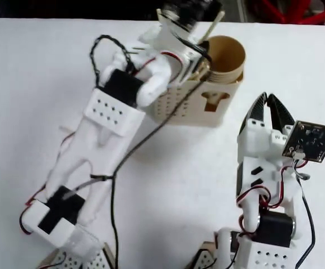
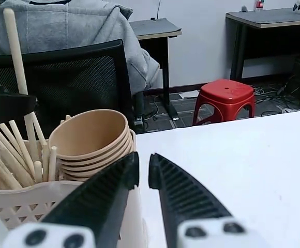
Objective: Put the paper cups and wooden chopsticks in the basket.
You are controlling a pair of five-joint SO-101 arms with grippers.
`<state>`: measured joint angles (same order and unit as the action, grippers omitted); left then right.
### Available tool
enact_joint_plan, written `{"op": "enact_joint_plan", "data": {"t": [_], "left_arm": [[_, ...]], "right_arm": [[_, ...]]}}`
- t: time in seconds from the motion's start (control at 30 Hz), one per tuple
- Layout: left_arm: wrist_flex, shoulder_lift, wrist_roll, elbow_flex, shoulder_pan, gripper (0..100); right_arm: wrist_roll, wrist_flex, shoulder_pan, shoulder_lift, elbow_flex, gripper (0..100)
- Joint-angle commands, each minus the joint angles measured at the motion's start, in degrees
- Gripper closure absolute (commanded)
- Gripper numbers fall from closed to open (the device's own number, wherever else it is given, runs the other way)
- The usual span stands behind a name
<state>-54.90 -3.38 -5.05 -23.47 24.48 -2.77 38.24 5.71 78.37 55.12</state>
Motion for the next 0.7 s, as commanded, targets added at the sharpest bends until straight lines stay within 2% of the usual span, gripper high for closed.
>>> {"op": "enact_joint_plan", "data": {"t": [0.0,0.3,0.53,0.67], "left_arm": [[-1.23,0.84,2.46,-2.99,-3.12,78],[-8.97,3.12,2.46,-2.81,-8.75,79],[-20.40,9.80,2.29,-2.64,-13.93,79],[-28.66,11.30,-1.32,-2.55,-17.80,79]], "right_arm": [[0.00,-1.27,0.57,0.31,0.18,95.7],[0.00,-1.27,0.48,0.22,0.18,95.7],[0.00,-1.27,0.48,0.22,0.18,95.7],[0.00,-1.27,0.48,0.22,0.18,95.7]]}}
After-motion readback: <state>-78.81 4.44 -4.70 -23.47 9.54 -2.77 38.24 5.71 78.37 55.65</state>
